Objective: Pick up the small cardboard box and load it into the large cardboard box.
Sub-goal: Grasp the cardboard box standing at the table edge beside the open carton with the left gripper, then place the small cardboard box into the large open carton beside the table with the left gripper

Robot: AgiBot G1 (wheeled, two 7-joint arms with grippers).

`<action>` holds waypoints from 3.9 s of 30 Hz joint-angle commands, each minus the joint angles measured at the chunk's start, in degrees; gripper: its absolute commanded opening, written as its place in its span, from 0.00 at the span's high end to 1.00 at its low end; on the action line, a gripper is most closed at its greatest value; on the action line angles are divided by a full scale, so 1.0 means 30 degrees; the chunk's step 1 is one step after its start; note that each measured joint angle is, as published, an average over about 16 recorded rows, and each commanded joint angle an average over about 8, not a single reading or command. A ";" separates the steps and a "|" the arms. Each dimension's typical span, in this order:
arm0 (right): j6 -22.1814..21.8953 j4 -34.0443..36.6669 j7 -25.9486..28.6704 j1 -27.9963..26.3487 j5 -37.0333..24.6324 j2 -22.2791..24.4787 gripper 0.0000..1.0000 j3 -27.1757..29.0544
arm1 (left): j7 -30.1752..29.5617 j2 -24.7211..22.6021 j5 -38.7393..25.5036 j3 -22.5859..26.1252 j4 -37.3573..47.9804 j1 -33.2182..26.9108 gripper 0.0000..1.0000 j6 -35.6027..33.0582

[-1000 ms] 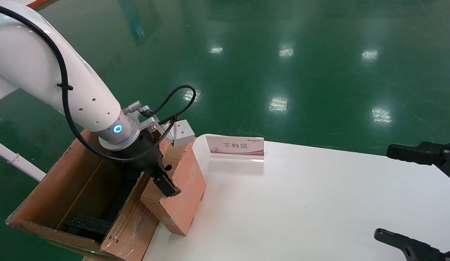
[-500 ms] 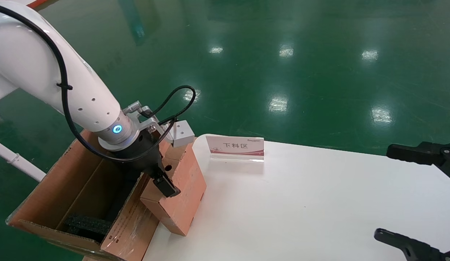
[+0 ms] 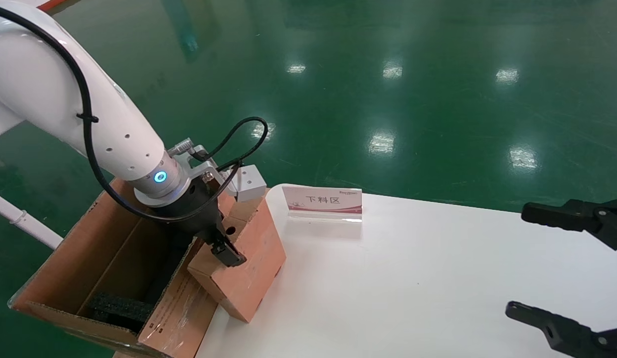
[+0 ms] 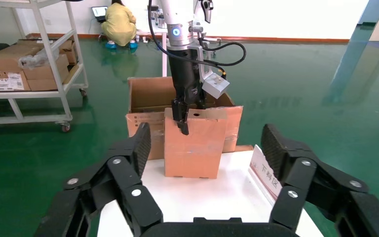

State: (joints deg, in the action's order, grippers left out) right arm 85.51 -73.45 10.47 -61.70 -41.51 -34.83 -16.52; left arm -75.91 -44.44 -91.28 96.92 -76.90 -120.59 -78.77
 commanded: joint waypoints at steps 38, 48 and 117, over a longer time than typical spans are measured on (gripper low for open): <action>0.0003 0.0016 -0.0014 -0.0012 0.0008 0.0002 0.56 -0.0020 | 0.0449 -0.0042 0.2477 -0.2629 0.4723 -0.5147 1.00 -0.2133; -0.0002 0.0017 -0.0020 -0.0015 0.0016 0.0007 0.00 -0.0032 | 0.3271 -0.0621 0.1279 -0.2090 0.9374 -0.9792 1.00 -0.4116; -0.0036 0.0018 -0.0060 -0.0033 0.0070 0.0039 0.00 -0.0112 | -0.1231 0.2491 0.3628 1.2000 0.8697 -0.7232 1.00 0.0859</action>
State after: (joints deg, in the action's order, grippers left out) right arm 85.40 -73.40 10.29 -61.79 -41.30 -34.72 -16.85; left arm -79.67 -36.96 -80.28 132.84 -50.90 -142.44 -76.28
